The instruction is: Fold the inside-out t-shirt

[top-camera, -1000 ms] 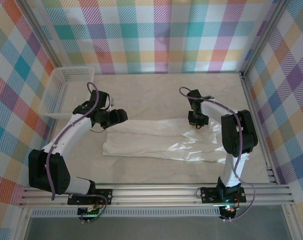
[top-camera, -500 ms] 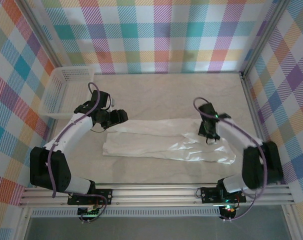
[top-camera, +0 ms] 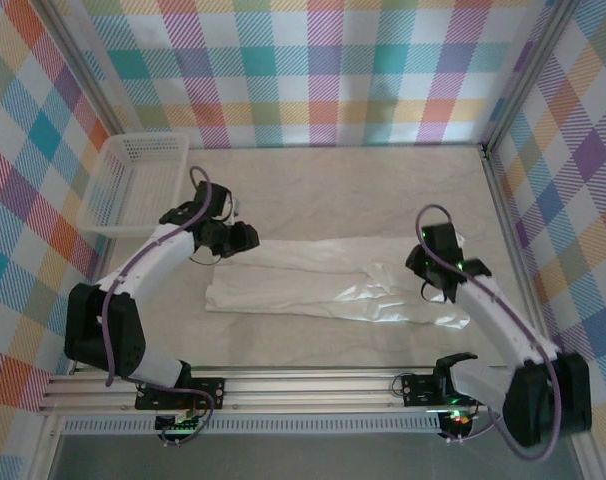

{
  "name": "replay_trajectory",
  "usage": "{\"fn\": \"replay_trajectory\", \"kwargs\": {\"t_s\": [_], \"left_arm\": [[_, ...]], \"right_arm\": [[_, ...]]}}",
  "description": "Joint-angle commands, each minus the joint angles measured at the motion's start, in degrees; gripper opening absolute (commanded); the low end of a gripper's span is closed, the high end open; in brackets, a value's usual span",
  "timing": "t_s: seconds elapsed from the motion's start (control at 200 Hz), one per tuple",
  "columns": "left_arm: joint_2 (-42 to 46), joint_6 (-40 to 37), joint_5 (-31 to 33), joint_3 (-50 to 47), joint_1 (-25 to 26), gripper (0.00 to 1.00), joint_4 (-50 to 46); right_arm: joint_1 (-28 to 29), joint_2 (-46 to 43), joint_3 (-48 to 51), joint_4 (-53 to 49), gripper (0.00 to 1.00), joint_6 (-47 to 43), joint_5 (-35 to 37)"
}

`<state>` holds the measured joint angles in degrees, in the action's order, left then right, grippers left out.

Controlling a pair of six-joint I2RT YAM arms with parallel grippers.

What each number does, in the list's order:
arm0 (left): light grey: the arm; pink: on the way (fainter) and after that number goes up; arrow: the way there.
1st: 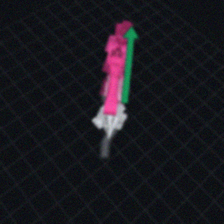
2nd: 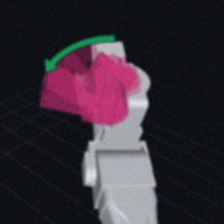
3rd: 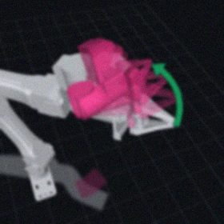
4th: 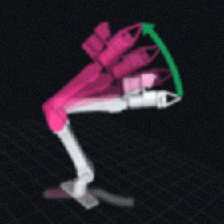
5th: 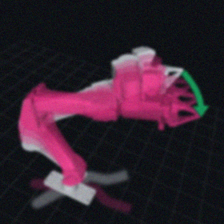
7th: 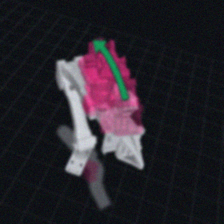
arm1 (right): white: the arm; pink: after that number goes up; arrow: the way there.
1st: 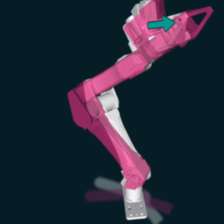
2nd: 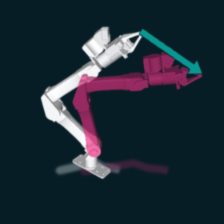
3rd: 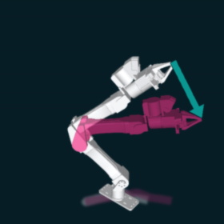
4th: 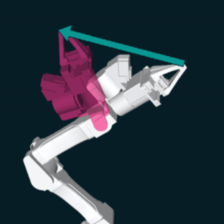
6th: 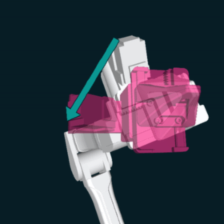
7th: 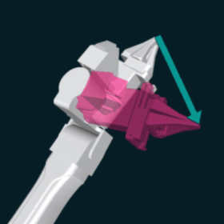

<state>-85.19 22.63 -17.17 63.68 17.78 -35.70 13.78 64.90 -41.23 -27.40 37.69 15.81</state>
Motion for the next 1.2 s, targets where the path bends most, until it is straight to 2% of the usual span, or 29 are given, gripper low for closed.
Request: {"fn": "replay_trajectory", "kwargs": {"t_s": [0.0, 0.04, 0.105, 0.25, 0.45, 0.65, 0.695, 0.78, 0.9, 1.05, 1.105, 1.195], "left_arm": [[-5.0, 2.32, 2.7, 2.3, 4.18, 0.0, -2.08], [-7.09, 2.75, 4.24, 3.49, 5.51, 0.0, -3.05], [-10.36, 2.85, 6.42, 5.45, 7.1, 0.0, -4.05], [-17.46, 6.08, 10.15, 8.88, 8.05, 0.0, -3.72], [-27.3, 8.75, 12.88, 13.6, 8.19, 0.0, -0.29], [-38.37, 9.53, 20.34, 21.46, 7.74, 0.0, 1.19], [-41.38, 9.47, 20.36, 24.64, 6.9, 0.0, 1.48], [-47.82, 9.56, 17.93, 33.09, 5.0, 0.0, 0.61], [-59.28, 9.07, 15.09, 54.85, 3.15, 0.0, -4.3], [-75.61, 10.61, 10.17, 87.31, 2.44, 0.0, -9.66], [-78.12, 13.49, 8.17, 92.89, 2.26, 0.0, -7.57], [-76.83, 16.37, 5.42, 93.28, 2.24, 0.0, -3.19]], "right_arm": [[-0.16, 12.03, -8.15, -1.19, 0.21, -7.99, -6.09], [-0.15, 17.0, -11.5, -4.2, 0.1, -9.0, -6.59], [-0.38, 24.93, -16.4, -8.2, 0.0, -11.45, -8.78], [-0.72, 36.44, -22.68, -11.85, 0.0, -13.52, -10.23], [-0.95, 41.68, -25.81, -12.64, 0.0, -14.09, -13.33], [-0.95, 46.44, -29.47, -15.59, 0.0, -17.29, -17.3], [-1.04, 47.12, -30.7, -16.29, 0.0, -17.5, -17.61], [-1.12, 47.91, -33.48, -16.64, 0.01, -17.86, -21.25], [-0.27, 49.54, -37.13, -17.51, 0.05, -16.47, -31.12], [8.81, 49.97, -34.06, -14.49, 0.09, -11.15, -41.02], [13.12, 48.56, -32.12, -12.53, 0.1, -8.37, -42.56], [20.17, 45.72, -30.75, -9.06, 0.12, -5.32, -43.05]]}}
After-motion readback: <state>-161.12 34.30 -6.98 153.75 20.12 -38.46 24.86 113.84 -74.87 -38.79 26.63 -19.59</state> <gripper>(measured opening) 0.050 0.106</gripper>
